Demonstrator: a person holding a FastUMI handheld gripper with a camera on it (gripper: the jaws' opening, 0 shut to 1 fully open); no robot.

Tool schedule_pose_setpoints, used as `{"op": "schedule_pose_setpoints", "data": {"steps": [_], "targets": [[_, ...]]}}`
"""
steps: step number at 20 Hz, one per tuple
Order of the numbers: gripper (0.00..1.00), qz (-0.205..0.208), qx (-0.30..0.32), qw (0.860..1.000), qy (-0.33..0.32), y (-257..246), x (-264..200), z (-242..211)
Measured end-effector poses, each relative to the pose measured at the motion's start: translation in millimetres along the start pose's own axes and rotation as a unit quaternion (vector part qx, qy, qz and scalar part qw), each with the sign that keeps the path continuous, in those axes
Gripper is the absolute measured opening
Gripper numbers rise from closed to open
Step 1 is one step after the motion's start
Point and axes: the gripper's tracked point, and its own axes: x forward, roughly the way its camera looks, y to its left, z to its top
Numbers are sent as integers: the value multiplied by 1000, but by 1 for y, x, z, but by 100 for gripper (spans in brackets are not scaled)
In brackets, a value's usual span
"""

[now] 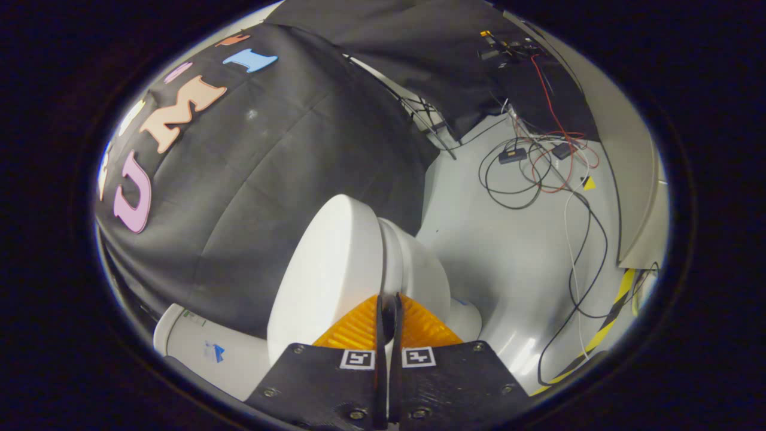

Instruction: Open the toilet lid.

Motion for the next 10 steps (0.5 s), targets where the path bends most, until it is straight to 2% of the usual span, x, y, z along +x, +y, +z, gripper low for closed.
{"op": "schedule_pose_setpoints", "data": {"steps": [5,10], "targets": [[2,3,23,1000,2,11,-9,5],[2,8,16,1000,-4,32,-23,13]]}}
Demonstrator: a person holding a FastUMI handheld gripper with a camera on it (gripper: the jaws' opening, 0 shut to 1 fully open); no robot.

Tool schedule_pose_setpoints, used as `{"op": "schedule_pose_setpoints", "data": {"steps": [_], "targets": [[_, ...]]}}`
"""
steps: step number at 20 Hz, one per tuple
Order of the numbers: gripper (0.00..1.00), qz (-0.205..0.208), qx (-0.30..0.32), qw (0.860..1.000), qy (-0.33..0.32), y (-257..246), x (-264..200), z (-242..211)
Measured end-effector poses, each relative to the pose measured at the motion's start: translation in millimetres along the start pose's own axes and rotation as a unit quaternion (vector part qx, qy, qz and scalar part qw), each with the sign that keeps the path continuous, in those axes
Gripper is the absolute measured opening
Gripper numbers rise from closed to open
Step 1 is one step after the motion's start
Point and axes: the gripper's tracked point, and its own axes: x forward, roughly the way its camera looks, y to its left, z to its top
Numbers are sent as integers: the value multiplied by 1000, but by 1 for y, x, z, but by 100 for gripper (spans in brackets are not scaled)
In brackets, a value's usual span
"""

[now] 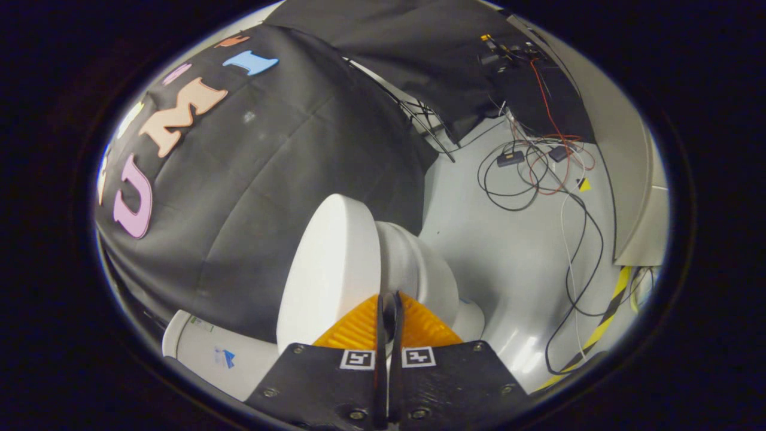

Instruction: Open the toilet lid.

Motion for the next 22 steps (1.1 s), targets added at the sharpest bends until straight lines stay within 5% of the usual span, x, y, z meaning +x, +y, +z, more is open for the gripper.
{"op": "schedule_pose_setpoints", "data": {"steps": [10,22], "targets": [[2,28,15,999,-16,39,-25,10],[2,41,-35,998,-29,86,-54,21]]}}
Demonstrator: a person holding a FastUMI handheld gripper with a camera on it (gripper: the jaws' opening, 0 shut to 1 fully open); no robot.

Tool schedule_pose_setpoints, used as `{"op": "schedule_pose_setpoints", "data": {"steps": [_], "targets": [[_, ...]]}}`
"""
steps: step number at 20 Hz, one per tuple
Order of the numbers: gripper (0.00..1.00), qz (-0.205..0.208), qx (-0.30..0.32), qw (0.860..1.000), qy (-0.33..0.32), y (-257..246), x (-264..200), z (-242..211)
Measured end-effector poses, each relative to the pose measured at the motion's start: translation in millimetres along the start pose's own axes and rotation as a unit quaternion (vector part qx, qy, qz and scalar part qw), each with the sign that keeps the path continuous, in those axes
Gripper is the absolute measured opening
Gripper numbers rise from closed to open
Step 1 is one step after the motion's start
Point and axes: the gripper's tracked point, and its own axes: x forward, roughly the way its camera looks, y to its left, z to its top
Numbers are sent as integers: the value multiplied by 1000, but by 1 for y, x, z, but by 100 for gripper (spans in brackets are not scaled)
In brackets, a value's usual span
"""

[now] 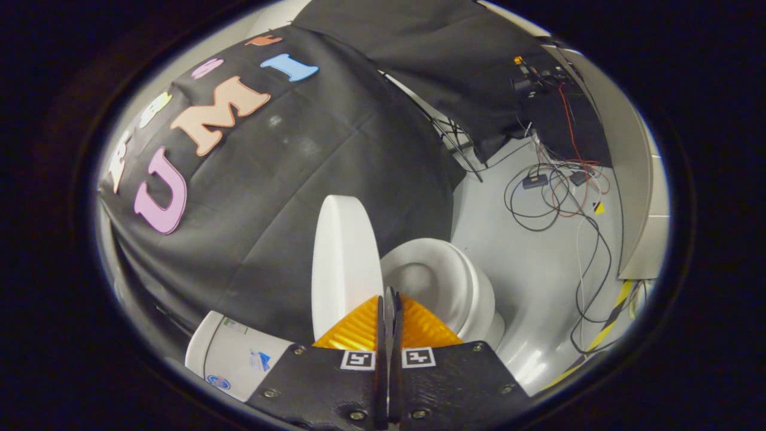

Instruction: Open the toilet lid.

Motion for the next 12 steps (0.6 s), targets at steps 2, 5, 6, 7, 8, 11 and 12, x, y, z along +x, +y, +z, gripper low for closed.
{"op": "schedule_pose_setpoints", "data": {"steps": [2,5,6,7,8,11,12], "targets": [[2,2,-11,1000,-4,9,-4,1],[2,1,-26,1000,-8,20,-12,3],[2,2,-28,1000,-11,24,-15,4],[2,4,-28,1000,-12,27,-16,4],[2,7,-29,999,-14,32,-19,4],[2,16,-32,999,-18,45,-27,4],[2,17,-34,999,-20,49,-28,4]]}}
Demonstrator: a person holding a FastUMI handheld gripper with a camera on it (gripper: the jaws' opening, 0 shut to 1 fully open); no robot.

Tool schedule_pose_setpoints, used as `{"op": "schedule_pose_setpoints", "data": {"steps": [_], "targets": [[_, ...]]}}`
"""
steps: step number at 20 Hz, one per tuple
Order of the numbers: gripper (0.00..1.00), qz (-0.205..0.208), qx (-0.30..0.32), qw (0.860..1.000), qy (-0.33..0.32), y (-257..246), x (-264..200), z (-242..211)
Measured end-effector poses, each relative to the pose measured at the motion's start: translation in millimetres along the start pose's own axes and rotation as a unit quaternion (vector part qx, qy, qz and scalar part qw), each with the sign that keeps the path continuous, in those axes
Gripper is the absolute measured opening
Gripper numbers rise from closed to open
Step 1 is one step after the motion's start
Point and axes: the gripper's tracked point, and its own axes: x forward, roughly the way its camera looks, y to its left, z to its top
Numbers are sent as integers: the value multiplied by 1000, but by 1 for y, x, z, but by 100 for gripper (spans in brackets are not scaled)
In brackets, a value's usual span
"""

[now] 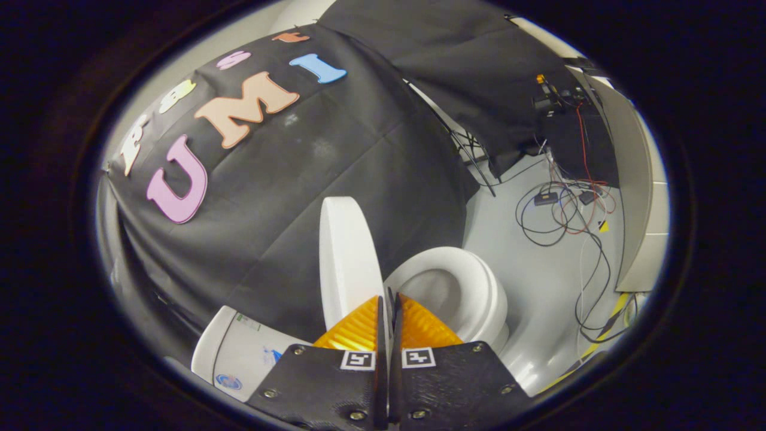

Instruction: Open the toilet lid.

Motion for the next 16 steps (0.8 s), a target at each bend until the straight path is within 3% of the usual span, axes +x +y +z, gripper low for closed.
{"op": "schedule_pose_setpoints", "data": {"steps": [16], "targets": [[2,57,-26,997,-33,55,-29,-2]]}}
